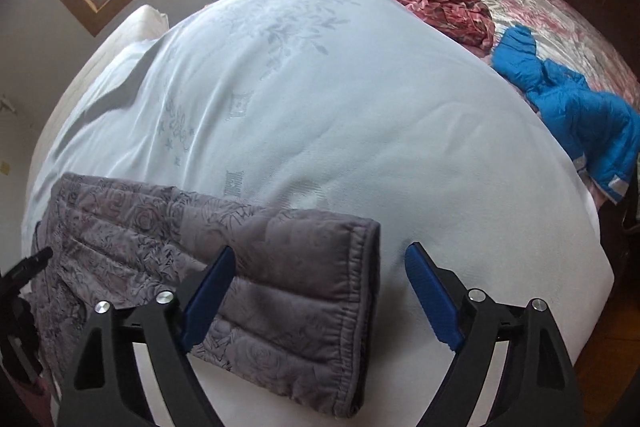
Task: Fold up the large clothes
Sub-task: 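Reach the right tool to a jacket sleeve cuff and grasp it, then fold the held sleeve across the jacket body with the right tool, release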
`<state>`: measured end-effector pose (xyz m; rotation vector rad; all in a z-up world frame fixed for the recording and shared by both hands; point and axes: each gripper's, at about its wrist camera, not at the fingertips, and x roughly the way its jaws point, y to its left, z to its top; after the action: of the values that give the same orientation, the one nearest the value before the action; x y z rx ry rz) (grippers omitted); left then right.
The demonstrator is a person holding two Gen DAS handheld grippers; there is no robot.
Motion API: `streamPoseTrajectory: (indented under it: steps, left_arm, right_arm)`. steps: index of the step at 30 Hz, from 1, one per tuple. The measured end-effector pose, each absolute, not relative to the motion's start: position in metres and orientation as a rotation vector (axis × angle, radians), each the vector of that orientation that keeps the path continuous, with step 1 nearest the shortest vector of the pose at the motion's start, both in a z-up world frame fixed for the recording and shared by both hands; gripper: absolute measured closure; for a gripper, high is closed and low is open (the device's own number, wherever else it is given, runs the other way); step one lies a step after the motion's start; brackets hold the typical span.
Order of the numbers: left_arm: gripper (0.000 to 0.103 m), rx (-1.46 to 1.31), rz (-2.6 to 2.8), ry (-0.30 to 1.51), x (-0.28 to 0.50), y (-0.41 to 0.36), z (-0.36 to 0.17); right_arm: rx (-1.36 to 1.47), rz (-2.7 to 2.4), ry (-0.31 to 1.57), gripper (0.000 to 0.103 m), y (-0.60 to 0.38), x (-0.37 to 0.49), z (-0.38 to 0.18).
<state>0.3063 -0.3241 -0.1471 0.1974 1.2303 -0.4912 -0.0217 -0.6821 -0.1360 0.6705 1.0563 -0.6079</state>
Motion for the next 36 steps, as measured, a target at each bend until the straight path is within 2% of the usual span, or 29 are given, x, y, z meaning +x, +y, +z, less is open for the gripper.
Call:
streamPoseTrajectory:
  steps: [1, 4, 6, 8, 9, 12, 17, 22, 29, 36]
  left_arm:
    - [0.037, 0.194, -0.492, 1.235, 0.309, -0.324, -0.151]
    - [0.045, 0.186, -0.494, 1.262, 0.316, -0.325, -0.163]
    - [0.046, 0.184, -0.503, 1.255, 0.318, -0.325, -0.166]
    - [0.047, 0.186, -0.511, 1.245, 0.319, -0.326, -0.167]
    - [0.050, 0.184, -0.518, 1.242, 0.319, -0.325, -0.166]
    - [0.058, 0.180, -0.536, 1.243, 0.321, -0.321, -0.163]
    - [0.058, 0.157, -0.559, 1.208, 0.319, -0.299, -0.139]
    - [0.056, 0.142, -0.573, 1.181, 0.316, -0.270, -0.114]
    - [0.056, 0.096, -0.553, 1.162, 0.315, -0.225, -0.097]
    - [0.056, 0.078, -0.516, 1.189, 0.320, -0.194, -0.107]
  right_arm:
    - [0.650, -0.610, 1.068, 0.023, -0.679, -0.018, -0.137]
    - [0.612, -0.610, 1.085, 0.038, -0.672, -0.014, -0.136]
    - [0.616, -0.579, 1.089, 0.065, -0.667, -0.010, -0.134]
    - [0.684, -0.515, 1.085, 0.083, -0.663, -0.010, -0.130]
    - [0.719, -0.474, 1.067, 0.086, -0.658, -0.010, -0.125]
    - [0.793, -0.339, 0.979, 0.088, -0.638, -0.009, -0.099]
    - [0.876, -0.132, 0.872, 0.088, -0.594, 0.014, -0.052]
    - [0.896, 0.026, 0.841, 0.088, -0.545, 0.069, -0.029]
    - [0.837, 0.124, 0.926, 0.088, -0.475, 0.160, -0.046]
    - [0.741, 0.112, 1.056, 0.088, -0.427, 0.223, -0.096]
